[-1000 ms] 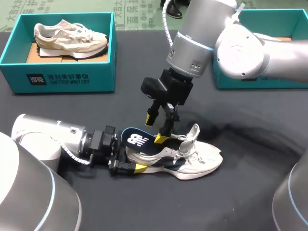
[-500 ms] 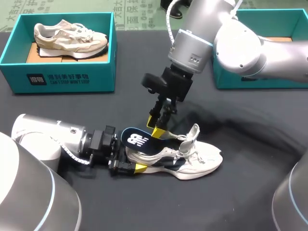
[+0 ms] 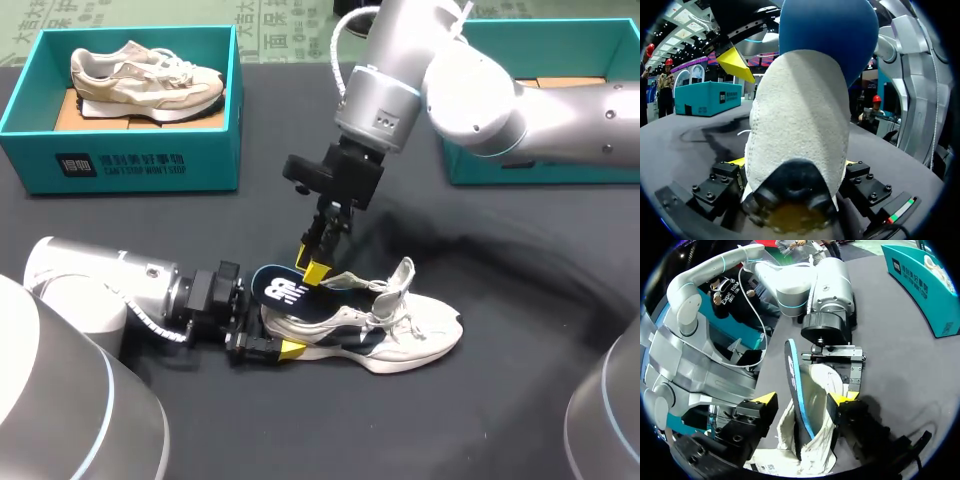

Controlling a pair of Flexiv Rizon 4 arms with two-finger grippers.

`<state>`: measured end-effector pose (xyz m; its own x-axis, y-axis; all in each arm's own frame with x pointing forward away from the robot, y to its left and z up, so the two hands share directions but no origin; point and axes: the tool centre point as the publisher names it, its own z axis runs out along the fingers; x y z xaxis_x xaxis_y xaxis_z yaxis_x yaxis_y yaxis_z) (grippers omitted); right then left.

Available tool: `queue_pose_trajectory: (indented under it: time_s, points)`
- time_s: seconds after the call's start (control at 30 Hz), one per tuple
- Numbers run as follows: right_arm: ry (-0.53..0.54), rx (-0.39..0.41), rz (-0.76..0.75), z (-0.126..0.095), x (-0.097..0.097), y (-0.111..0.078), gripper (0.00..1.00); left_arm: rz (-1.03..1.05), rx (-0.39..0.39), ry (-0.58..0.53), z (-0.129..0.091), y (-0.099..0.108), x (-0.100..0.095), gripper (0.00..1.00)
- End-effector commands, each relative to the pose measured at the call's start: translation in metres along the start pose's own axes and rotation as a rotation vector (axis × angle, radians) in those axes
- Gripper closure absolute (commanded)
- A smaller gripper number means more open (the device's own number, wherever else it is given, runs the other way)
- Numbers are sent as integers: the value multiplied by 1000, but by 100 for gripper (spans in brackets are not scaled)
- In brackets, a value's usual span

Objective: Take the shoe out of the shoebox, open the shoe tongue, remove and reinsert the insole, then place the shoe into the shoebox

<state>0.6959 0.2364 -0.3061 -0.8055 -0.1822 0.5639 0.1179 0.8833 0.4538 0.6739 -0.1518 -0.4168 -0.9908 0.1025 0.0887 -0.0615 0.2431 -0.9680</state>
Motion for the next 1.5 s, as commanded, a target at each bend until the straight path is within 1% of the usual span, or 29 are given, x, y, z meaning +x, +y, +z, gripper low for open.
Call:
queue_pose_trajectory:
  time_s: [0.03, 0.17, 0.2, 0.33, 0.4, 0.6, 0.7, 0.8, 0.87, 1.17, 1.3, 1.5]
  points:
    - [32, -26, 3, 9, -7, -6, 37, -1, -1, -1, 0, 1, 0, 100]
    - [47, -41, 3, 15, -4, -9, 39, -1, -1, -1, 0, 1, 0, 100]
    - [55, -44, 10, 16, -2, -10, 38, -1, -1, -1, 0, 1, 0, 100]
    - [66, -55, 18, 21, 1, -13, 42, -1, -1, -1, 0, 1, 0, 100]
    - [75, -64, 22, 24, 1, -14, 39, -1, -1, -1, 0, 1, 0, 100]
    - [90, -69, 31, 31, 6, -14, 46, -1, -1, -1, 0, 1, 0, 100]
    - [89, -73, 39, 32, 10, -14, 51, -1, -1, -1, 0, 1, 0, 100]
    - [81, -78, 47, 31, 15, -15, 53, -1, -1, -1, 0, 1, 0, 100]
    - [76, -80, 49, 31, 17, -15, 55, -1, -1, -1, 0, 1, 0, 100]
    - [65, -100, 62, 34, 22, -17, 54, -1, -1, -1, 0, 1, 0, 100]
    - [65, -110, 66, 36, 20, -18, 58, -1, -1, -1, 0, 1, 0, 100]
    - [66, -134, 65, 39, 16, -19, 68, -1, -1, -1, 0, 1, 0, 100]
